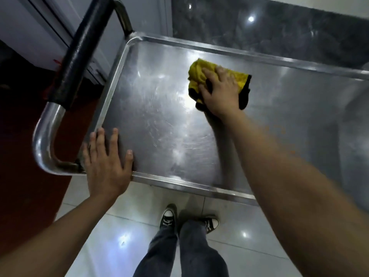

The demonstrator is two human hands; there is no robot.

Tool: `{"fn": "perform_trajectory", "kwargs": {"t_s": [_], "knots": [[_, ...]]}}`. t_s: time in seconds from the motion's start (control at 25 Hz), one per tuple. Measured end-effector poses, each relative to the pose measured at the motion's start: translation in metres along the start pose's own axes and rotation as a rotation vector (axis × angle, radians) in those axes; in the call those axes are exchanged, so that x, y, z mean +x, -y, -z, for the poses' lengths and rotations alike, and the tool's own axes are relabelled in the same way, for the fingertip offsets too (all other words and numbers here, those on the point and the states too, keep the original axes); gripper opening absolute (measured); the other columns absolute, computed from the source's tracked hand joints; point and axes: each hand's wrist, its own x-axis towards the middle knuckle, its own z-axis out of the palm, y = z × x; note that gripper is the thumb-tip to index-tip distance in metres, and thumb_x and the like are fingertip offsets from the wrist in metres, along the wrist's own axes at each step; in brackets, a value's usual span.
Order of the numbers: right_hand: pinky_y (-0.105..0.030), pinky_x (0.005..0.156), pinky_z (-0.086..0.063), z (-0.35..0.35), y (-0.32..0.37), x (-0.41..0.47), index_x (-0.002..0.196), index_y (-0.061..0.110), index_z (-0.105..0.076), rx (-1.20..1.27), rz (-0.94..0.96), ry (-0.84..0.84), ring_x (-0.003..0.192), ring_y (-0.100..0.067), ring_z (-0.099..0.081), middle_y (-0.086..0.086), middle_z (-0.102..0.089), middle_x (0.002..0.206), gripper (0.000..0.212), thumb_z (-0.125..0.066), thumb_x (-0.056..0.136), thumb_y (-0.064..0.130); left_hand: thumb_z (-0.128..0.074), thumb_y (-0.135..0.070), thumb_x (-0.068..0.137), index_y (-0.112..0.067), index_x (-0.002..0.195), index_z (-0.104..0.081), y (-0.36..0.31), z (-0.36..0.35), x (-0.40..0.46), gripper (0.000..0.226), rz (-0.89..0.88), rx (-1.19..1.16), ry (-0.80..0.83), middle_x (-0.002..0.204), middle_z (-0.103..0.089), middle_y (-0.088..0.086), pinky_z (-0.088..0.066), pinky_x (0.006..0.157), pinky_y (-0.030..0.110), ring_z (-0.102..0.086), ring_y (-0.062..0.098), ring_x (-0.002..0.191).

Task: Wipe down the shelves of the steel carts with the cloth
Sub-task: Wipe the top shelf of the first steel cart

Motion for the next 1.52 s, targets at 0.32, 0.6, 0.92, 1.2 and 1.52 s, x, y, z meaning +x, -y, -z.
{"fn": "perform_trajectory", "kwargs": {"t_s": [0.32, 0.6, 0.92, 1.2, 1.52], "knots": [[-0.046, 0.126, -0.010, 0.001, -0.001, -0.104, 0.151, 0.031, -0.045, 0.012, -0.003, -0.037, 0.153, -0.028, -0.024, -0.009, -0.029, 0.164, 0.055, -0.049, 0.099, 0.047, -0.029, -0.051, 0.098, -0.016, 0.157, -0.027, -0.011, 0.005, 0.001, 0.069, 0.034, 0.071, 0.068, 0.162, -0.023, 0.024, -0.010, 0.125, 0.056, -0.018, 0.041, 0.152], [-0.050, 0.125, -0.018, 0.007, -0.033, -0.253, 0.151, 0.034, -0.045, 0.019, 0.023, -0.046, 0.154, -0.021, -0.024, -0.003, -0.033, 0.164, 0.056, -0.055, 0.097, 0.044, -0.028, -0.037, 0.100, -0.002, 0.156, -0.027, -0.086, 0.024, -0.006, 0.066, -0.045, -0.001, 0.129, 0.162, -0.027, 0.025, -0.019, 0.123, 0.057, -0.024, 0.044, 0.150], [-0.045, 0.125, -0.016, 0.027, -0.087, -0.178, 0.150, 0.033, -0.048, -0.026, -0.015, -0.107, 0.152, -0.022, -0.029, -0.006, -0.036, 0.162, 0.054, -0.050, 0.098, 0.047, -0.016, -0.038, 0.104, -0.004, 0.161, -0.010, -0.222, -0.006, -0.056, 0.066, -0.238, -0.094, 0.261, 0.169, -0.008, 0.014, -0.009, 0.128, 0.047, -0.009, 0.030, 0.157], [-0.044, 0.126, -0.005, 0.060, -0.146, -0.057, 0.153, 0.036, -0.039, -0.055, -0.228, -0.049, 0.154, -0.024, -0.020, -0.006, -0.028, 0.165, 0.056, -0.044, 0.099, 0.051, -0.019, -0.056, 0.100, -0.003, 0.160, -0.014, -0.252, -0.006, -0.056, 0.080, -0.084, -0.037, 0.270, 0.169, -0.012, 0.016, -0.003, 0.128, 0.046, -0.008, 0.032, 0.156], [-0.043, 0.126, -0.007, 0.121, -0.277, -0.040, 0.154, 0.033, -0.039, -0.038, -0.432, -0.122, 0.152, -0.027, -0.023, -0.008, -0.027, 0.165, 0.057, -0.047, 0.099, 0.048, -0.025, -0.054, 0.101, -0.001, 0.156, -0.023, -0.261, -0.012, -0.060, 0.076, -0.034, -0.097, 0.181, 0.167, -0.017, 0.016, -0.008, 0.127, 0.050, -0.012, 0.032, 0.156]]}}
